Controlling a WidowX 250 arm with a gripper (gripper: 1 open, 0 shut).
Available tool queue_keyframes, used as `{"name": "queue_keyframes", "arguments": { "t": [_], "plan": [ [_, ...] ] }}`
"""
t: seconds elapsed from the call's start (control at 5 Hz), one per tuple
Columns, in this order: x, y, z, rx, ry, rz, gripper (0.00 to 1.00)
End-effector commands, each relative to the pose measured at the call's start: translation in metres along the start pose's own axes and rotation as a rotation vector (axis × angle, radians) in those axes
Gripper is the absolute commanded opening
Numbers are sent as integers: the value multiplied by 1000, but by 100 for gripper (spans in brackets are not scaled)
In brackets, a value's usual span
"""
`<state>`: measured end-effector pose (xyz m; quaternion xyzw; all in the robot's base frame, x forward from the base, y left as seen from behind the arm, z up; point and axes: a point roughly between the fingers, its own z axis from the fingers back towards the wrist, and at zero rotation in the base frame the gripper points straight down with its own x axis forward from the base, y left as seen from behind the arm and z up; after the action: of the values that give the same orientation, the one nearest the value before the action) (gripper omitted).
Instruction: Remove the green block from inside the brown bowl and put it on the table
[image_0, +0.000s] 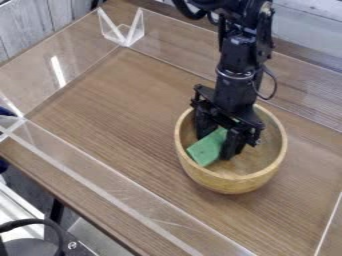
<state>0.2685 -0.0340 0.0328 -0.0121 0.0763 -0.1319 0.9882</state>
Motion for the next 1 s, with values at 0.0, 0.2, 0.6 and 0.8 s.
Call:
{"name": "queue_keyframes", "arguments": {
  "t": [0.0, 0.2, 0.6, 0.8],
  "plan": [
    [9, 0, 13, -2, -67, -20, 0],
    [10, -1, 15, -9, -80, -28, 0],
    [9, -2, 20, -21, -107, -41, 0],
    [9, -2, 23, -26, -117, -46, 0]
  ]
}}
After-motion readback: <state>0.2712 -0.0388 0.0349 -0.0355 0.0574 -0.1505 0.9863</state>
